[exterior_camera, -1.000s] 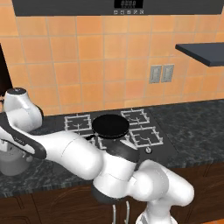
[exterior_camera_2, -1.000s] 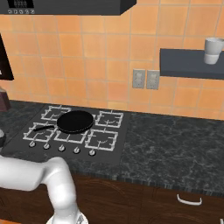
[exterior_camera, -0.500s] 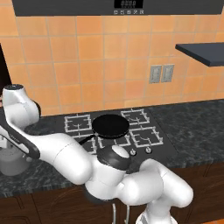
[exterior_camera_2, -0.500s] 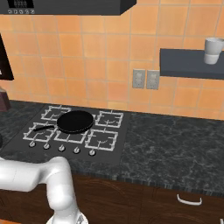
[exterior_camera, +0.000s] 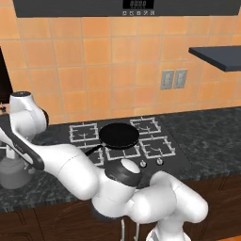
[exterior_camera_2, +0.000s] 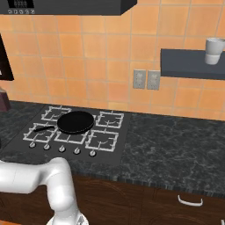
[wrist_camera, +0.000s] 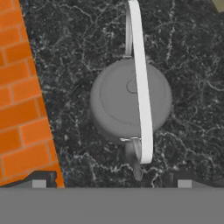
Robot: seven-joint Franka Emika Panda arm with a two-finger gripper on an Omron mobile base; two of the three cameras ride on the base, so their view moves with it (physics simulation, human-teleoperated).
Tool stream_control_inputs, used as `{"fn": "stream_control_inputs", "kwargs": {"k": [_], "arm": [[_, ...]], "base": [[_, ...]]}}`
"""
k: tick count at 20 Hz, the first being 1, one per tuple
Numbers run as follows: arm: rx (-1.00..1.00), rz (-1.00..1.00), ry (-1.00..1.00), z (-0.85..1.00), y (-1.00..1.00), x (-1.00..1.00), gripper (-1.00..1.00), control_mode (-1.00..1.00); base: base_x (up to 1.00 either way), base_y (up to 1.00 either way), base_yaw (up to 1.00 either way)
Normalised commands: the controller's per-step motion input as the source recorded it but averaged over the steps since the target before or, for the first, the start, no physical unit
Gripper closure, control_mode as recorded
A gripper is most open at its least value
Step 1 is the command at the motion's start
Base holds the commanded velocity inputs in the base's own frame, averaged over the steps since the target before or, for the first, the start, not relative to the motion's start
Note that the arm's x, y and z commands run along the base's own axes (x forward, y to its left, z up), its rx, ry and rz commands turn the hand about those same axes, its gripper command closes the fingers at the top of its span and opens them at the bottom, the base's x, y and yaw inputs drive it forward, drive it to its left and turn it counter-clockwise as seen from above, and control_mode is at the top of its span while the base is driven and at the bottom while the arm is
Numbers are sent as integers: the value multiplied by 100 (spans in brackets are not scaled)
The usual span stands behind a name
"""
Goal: Pick the kettle from the counter and place it on a stove burner. Then turn the burner on.
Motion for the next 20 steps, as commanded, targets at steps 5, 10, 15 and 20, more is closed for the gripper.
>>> {"fn": "stream_control_inputs", "kwargs": {"k": [5, 10, 15, 20], "arm": [[0, 0, 0, 0, 0, 31, -100, -100], [0, 0, 0, 0, 4, 6, -100, -100], [0, 0, 0, -19, 6, 18, -100, -100], [0, 0, 0, -22, 0, 35, -100, -100]], "base": [[0, 0, 0], [0, 0, 0], [0, 0, 0], [0, 0, 0]]}}
